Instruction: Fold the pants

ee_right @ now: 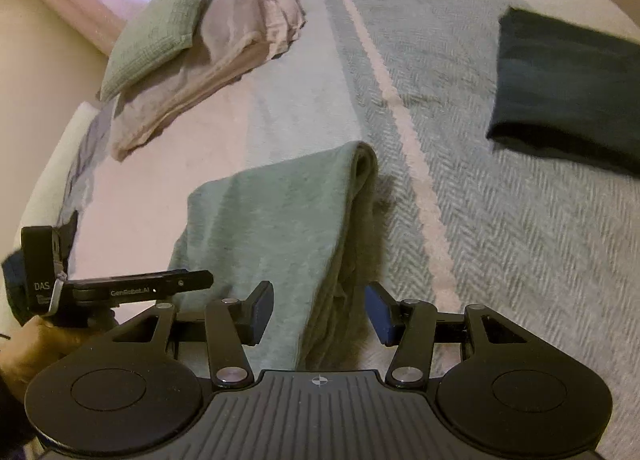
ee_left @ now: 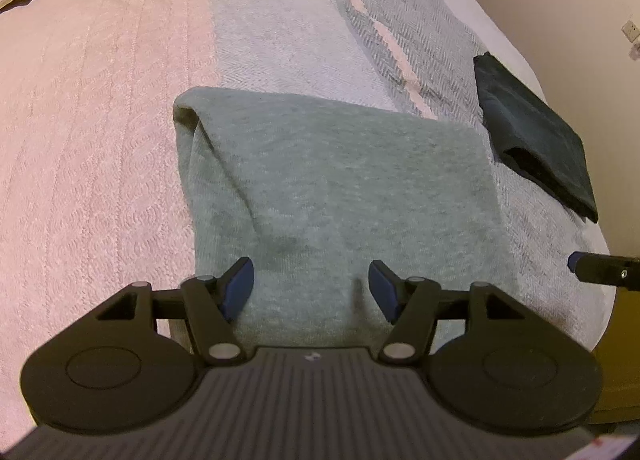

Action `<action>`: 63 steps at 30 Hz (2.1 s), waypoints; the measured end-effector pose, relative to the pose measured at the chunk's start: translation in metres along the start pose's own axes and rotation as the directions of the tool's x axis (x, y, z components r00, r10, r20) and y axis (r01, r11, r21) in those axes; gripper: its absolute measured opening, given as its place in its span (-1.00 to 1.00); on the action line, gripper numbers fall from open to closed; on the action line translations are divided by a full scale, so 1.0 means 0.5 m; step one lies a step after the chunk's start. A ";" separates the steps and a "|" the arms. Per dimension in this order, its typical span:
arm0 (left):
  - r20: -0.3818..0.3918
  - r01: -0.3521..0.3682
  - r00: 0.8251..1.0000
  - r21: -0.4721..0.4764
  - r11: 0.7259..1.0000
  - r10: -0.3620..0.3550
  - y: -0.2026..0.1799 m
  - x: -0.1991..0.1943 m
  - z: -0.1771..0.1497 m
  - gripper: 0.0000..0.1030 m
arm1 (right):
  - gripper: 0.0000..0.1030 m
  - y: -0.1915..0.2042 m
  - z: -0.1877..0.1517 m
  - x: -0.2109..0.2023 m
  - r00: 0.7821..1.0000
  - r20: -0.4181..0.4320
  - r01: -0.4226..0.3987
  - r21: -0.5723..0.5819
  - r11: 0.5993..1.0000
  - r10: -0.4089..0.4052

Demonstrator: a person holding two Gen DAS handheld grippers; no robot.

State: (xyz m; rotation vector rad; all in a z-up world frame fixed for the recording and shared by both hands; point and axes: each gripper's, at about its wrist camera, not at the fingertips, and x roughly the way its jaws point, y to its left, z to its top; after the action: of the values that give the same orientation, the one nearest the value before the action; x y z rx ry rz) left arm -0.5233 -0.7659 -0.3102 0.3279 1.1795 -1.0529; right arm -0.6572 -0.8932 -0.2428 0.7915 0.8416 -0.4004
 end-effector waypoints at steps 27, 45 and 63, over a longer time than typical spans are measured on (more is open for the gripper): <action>0.227 0.083 0.943 -0.868 0.489 0.244 -0.113 -0.059 -0.391 0.46 | -0.14 0.061 0.349 0.630 0.576 -0.809 -0.649 -0.365 0.667 0.118; 0.296 0.189 0.955 -0.636 0.749 0.010 -0.069 0.005 -0.271 0.46 | -0.55 -0.410 0.216 0.247 0.893 -0.386 -0.222 0.074 0.972 0.233; 0.306 0.383 0.921 -0.601 0.702 -0.240 0.027 0.161 -0.271 0.46 | -0.49 -0.374 0.188 0.256 0.905 -0.391 -0.211 -0.069 0.975 0.168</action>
State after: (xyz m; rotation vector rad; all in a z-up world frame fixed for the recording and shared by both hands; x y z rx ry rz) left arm -0.5925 -0.7042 -0.4382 -0.5510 1.3603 -0.8631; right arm -0.6431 -1.0884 -0.3906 0.8542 1.1303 -0.0204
